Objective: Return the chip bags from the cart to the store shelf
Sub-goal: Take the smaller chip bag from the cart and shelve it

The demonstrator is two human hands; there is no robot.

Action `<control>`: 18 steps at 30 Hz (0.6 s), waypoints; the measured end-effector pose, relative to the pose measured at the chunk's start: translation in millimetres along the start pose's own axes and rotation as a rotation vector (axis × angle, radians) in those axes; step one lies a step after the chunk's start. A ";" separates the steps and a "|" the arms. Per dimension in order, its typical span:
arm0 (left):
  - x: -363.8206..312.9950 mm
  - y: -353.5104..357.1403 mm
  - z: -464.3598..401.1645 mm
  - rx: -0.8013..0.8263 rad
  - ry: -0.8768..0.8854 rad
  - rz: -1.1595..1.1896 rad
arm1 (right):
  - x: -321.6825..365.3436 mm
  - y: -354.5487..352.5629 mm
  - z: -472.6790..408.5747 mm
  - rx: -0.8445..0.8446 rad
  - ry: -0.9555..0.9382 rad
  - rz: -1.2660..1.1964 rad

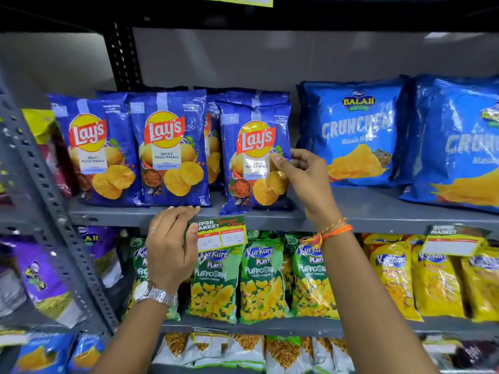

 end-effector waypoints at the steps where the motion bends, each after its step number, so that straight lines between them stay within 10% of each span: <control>1: -1.8 -2.3 -0.8 -0.020 -0.020 0.007 | 1.6 -6.3 0.3 -0.014 0.005 0.009; 9: -103.9 25.9 -5.6 -0.052 0.090 0.244 | 10.0 -96.7 28.7 -0.199 -0.069 -0.041; 18: -295.9 146.5 80.1 0.394 0.114 0.692 | -74.3 -290.2 111.3 -0.554 0.065 0.014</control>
Point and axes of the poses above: each hand's wrist, its own z-axis away from the middle knuckle, its own y-axis out of the palm, x = y × z, the point moved 6 cm from there along -z, towards the middle knuckle, and after that the axes turned 10 degrees about y, right-handed, at the moved point
